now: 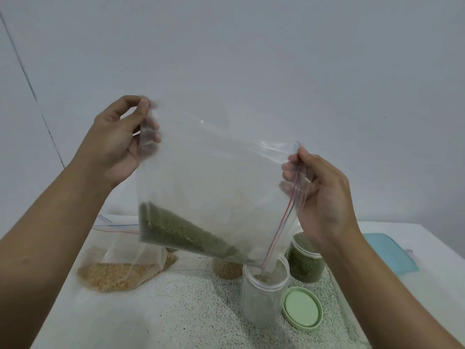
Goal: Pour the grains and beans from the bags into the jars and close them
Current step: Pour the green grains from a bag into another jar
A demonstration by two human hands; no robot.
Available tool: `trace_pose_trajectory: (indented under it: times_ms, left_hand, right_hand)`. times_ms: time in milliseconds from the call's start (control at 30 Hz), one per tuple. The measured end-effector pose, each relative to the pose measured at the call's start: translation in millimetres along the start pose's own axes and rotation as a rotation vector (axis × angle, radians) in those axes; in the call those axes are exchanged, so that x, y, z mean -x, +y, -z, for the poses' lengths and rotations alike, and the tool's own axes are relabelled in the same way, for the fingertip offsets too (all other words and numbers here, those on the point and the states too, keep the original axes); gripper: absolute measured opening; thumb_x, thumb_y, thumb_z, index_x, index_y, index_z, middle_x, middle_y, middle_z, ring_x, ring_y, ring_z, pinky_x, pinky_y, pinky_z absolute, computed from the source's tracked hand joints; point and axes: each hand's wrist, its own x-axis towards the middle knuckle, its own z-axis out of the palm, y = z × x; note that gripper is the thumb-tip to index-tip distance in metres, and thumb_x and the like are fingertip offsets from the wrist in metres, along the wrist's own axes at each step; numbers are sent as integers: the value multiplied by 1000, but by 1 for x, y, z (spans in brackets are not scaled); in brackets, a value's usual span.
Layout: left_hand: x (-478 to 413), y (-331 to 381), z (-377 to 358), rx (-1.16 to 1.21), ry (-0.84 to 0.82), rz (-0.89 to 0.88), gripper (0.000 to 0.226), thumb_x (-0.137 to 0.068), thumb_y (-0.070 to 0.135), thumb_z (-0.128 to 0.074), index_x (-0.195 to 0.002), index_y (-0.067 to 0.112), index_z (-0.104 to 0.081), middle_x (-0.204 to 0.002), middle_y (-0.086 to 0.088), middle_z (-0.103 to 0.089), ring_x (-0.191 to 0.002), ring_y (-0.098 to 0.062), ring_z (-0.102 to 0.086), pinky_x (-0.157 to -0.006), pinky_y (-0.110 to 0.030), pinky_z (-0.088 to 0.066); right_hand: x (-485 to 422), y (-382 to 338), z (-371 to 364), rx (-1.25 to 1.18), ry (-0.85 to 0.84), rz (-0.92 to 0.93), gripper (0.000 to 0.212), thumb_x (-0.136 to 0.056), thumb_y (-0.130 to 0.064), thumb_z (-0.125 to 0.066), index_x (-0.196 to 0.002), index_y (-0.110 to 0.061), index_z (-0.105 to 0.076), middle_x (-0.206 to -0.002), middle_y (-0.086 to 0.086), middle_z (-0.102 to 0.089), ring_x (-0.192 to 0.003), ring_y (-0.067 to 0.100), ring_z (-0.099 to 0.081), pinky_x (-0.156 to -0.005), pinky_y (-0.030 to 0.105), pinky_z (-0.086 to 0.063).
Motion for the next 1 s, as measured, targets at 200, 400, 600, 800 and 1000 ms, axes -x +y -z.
trace_pose_trajectory:
  times_ms: [200, 400, 600, 800, 1000]
  left_hand:
    - [0, -2, -4, 7, -46, -14, 15, -102, 31, -59, -91, 28, -69, -69, 5, -61, -59, -15, -59, -55, -24, -43]
    - [0, -4, -6, 2, -62, -13, 16, -100, 31, -60, -89, 28, -70, -70, 4, -61, -59, -16, -59, -56, -25, -42]
    - [0, -2, -7, 18, -52, -1, 14, -100, 30, -60, -90, 26, -69, -69, 4, -61, -58, -15, -59, -54, -22, -42]
    - [-2, 4, -14, -13, -66, -6, 14, -100, 30, -61, -89, 26, -68, -68, 5, -61, -58, -15, -59, -62, -28, -41]
    - [-6, 7, -21, -22, -81, -27, 21, -100, 29, -62, -82, 29, -72, -69, 6, -63, -60, -12, -60, -69, -33, -39]
  right_hand:
    - [5, 1, 6, 0, 42, -38, 15, -94, -22, -67, -83, -13, -68, -74, 0, -63, -62, 10, -58, -59, 22, -46]
    - [7, 1, 9, 5, 65, -63, 17, -94, -23, -67, -79, -14, -68, -73, -2, -63, -62, 10, -58, -58, 22, -47]
    - [6, -2, 7, -10, 49, -77, 20, -93, -23, -67, -74, -16, -70, -72, -2, -63, -62, 10, -58, -57, 21, -47]
    - [4, -4, 9, -79, 57, -84, 12, -91, -18, -68, -80, -13, -69, -74, -1, -62, -62, 10, -59, -55, 21, -44]
    - [2, -2, 14, -83, 92, -88, 10, -92, -18, -67, -84, -13, -70, -73, -2, -63, -61, 10, -60, -54, 21, -47]
